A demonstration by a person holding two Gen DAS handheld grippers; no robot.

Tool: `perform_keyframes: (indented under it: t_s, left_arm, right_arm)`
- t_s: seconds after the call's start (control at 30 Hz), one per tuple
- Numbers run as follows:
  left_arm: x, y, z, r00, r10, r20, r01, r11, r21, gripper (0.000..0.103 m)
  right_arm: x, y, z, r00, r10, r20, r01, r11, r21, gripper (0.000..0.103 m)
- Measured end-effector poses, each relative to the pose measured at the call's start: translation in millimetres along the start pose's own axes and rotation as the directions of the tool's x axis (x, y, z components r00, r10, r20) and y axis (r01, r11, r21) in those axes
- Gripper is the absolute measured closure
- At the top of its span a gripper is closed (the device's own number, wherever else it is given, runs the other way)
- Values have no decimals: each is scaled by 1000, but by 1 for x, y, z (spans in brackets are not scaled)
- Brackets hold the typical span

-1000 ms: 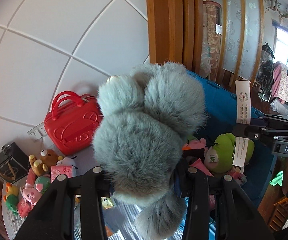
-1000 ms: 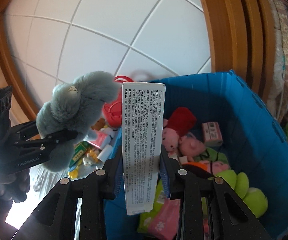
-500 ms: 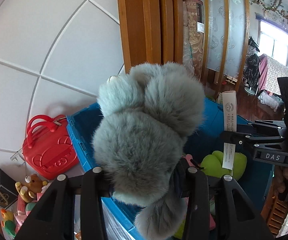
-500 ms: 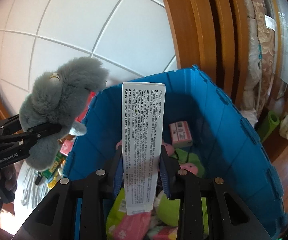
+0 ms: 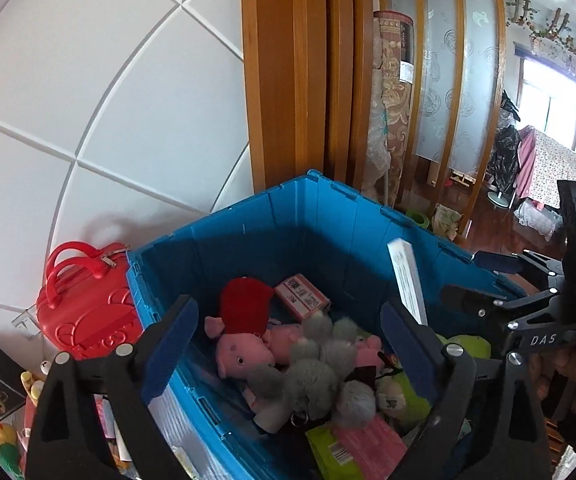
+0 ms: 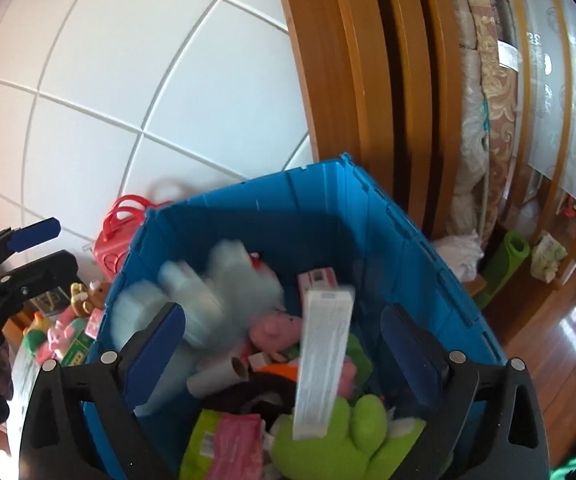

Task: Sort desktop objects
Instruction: 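Open both tools to drop the plush and white box into the bin, then move both open tools back over the pile on the bed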

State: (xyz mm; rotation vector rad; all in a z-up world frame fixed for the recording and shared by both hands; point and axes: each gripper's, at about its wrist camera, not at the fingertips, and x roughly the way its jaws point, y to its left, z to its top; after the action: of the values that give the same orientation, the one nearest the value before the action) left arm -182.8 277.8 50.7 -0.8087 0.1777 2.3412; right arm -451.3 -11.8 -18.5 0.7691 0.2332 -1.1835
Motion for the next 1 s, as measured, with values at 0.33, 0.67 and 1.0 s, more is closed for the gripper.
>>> perform_keyframes:
  t_s: [0.33, 0.67, 1.0]
  left_arm:
    - [-27, 43, -64, 997, 47, -64, -52, 995, -81, 9]
    - [-79, 93, -137, 989, 117, -91, -135, 965, -224, 9]
    - [-135, 144, -212, 972, 187, -145, -223, 928, -298, 9]
  right_arm:
    - [1, 30, -11, 997, 59, -53, -61, 997, -43, 3]
    - [-12, 110, -27, 984, 147, -105, -163, 973, -161, 3]
    - [-19, 193, -56, 963, 217, -161, -250, 940, -232, 2]
